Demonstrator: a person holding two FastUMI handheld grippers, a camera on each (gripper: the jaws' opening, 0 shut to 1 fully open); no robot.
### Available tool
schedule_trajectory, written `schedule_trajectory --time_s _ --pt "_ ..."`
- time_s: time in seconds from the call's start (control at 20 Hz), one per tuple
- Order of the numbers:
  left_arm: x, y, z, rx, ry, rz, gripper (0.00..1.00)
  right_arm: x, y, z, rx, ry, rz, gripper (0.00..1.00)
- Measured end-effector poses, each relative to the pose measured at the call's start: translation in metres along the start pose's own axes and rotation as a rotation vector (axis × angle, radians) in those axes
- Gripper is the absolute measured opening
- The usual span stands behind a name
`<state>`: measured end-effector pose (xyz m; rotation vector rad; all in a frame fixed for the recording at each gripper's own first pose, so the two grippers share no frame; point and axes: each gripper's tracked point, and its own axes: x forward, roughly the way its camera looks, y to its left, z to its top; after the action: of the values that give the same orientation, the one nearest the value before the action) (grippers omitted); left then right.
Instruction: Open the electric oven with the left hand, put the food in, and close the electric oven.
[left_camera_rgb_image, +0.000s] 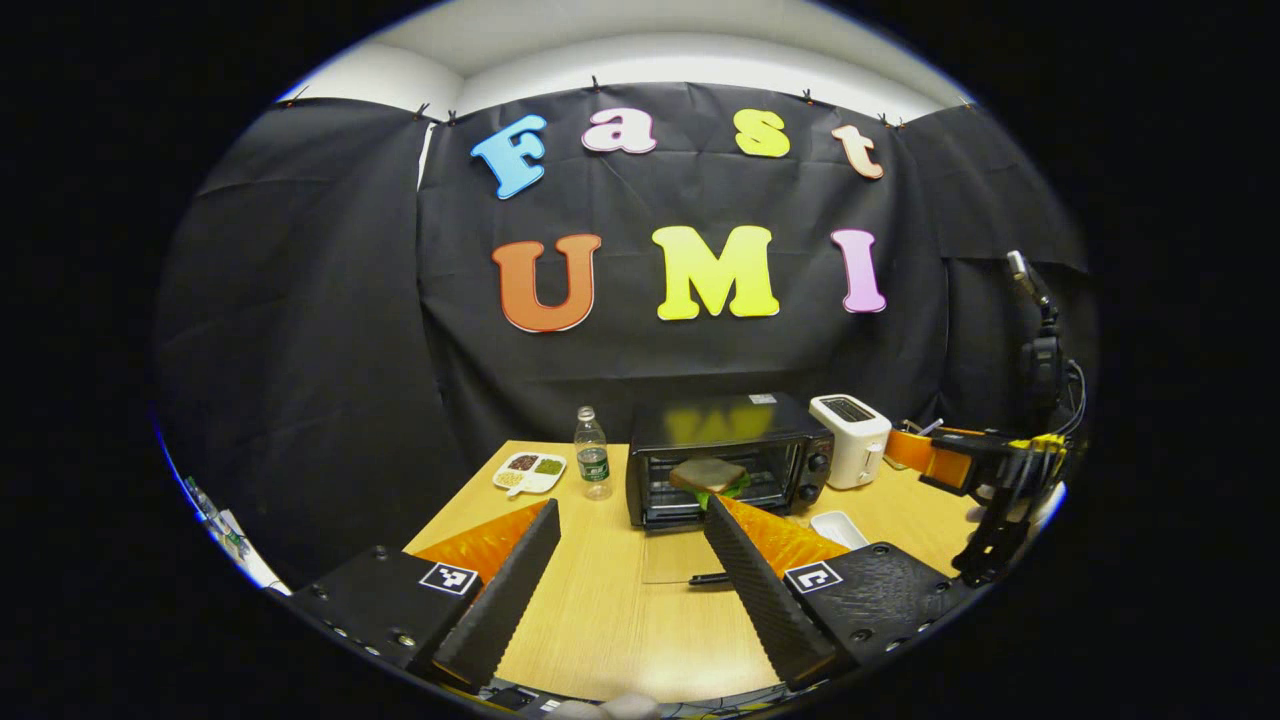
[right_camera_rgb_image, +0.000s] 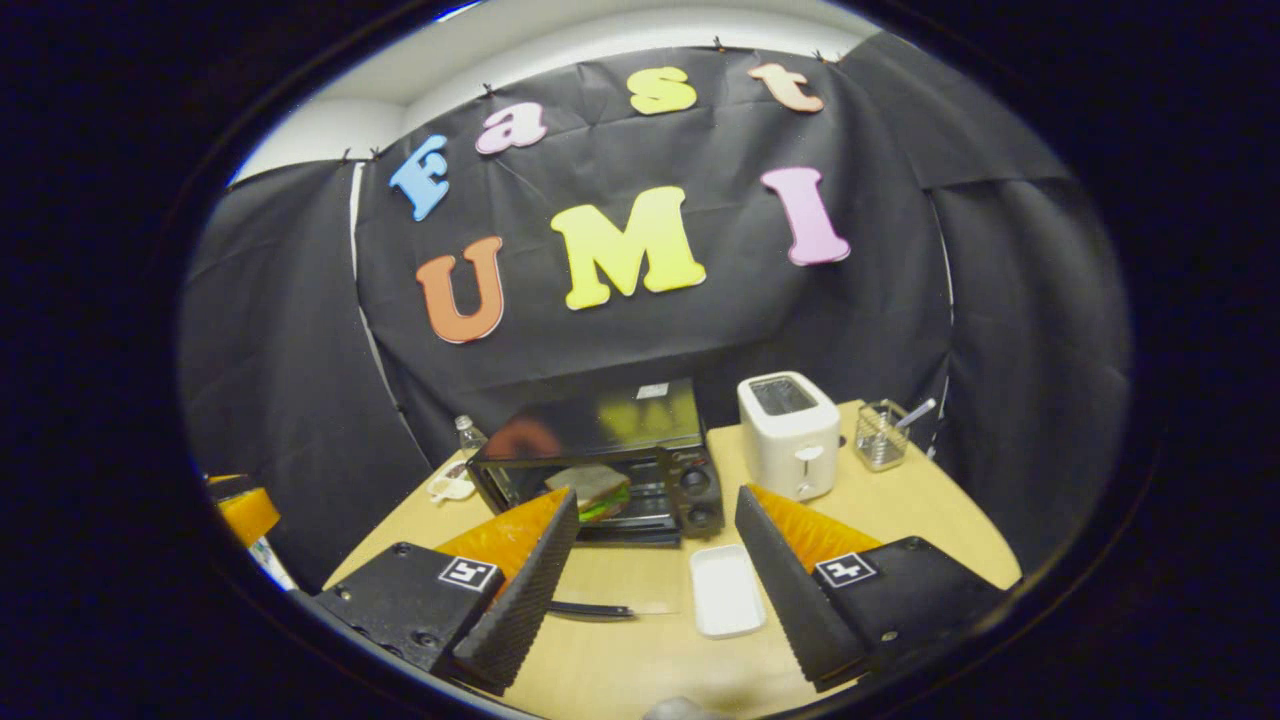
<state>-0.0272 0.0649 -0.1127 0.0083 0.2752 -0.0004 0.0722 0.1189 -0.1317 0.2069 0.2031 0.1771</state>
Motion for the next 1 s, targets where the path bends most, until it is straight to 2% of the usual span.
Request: schedule_trajectory --time_s 0.3,0.35,0.4,0.55,0.6,0.65,0.7,0.75,0.8,0.85,0.9,1.0 --pt "0.026 -0.040 -0.011 0.021 -0.011 -0.035 0.96 -0.056 -0.040 0.052 -0.062 -0.094 -0.041 1.00" --pt "0.030 -0.047 -0.018 0.012 -0.006 -0.040 0.95 -0.063 -0.046 0.058 -0.077 -0.103 -0.050 0.89" --pt "0.034 -0.054 -0.026 0.007 0.007 -0.043 0.95 -0.069 -0.051 0.063 -0.086 -0.113 -0.055 1.00" --pt "0.045 -0.071 -0.051 0.000 0.049 -0.046 0.96 -0.080 -0.060 0.070 -0.114 -0.115 -0.052 1.00" --pt "0.047 -0.076 -0.061 -0.003 0.067 -0.049 0.96 -0.082 -0.062 0.072 -0.117 -0.113 -0.048 0.90" --pt "0.049 -0.082 -0.069 -0.006 0.088 -0.055 0.96 -0.084 -0.064 0.072 -0.117 -0.110 -0.047 0.89" --pt "0.052 -0.087 -0.077 -0.009 0.099 -0.061 0.96 -0.085 -0.067 0.073 -0.117 -0.104 -0.047 1.00" --pt "0.056 -0.092 -0.085 -0.010 0.112 -0.066 0.96 -0.088 -0.070 0.074 -0.117 -0.103 -0.048 0.89" --pt "0.058 -0.096 -0.095 -0.014 0.135 -0.068 0.96 -0.090 -0.074 0.075 -0.117 -0.105 -0.051 1.00" --pt "0.061 -0.100 -0.105 -0.026 0.152 -0.074 0.96 -0.091 -0.078 0.075 -0.123 -0.101 -0.060 0.89" --pt "0.064 -0.104 -0.112 -0.038 0.168 -0.076 0.96 -0.093 -0.085 0.072 -0.126 -0.092 -0.069 1.00" --pt "0.073 -0.112 -0.131 -0.050 0.205 -0.079 0.96 -0.098 -0.094 0.071 -0.124 -0.084 -0.084 1.00"
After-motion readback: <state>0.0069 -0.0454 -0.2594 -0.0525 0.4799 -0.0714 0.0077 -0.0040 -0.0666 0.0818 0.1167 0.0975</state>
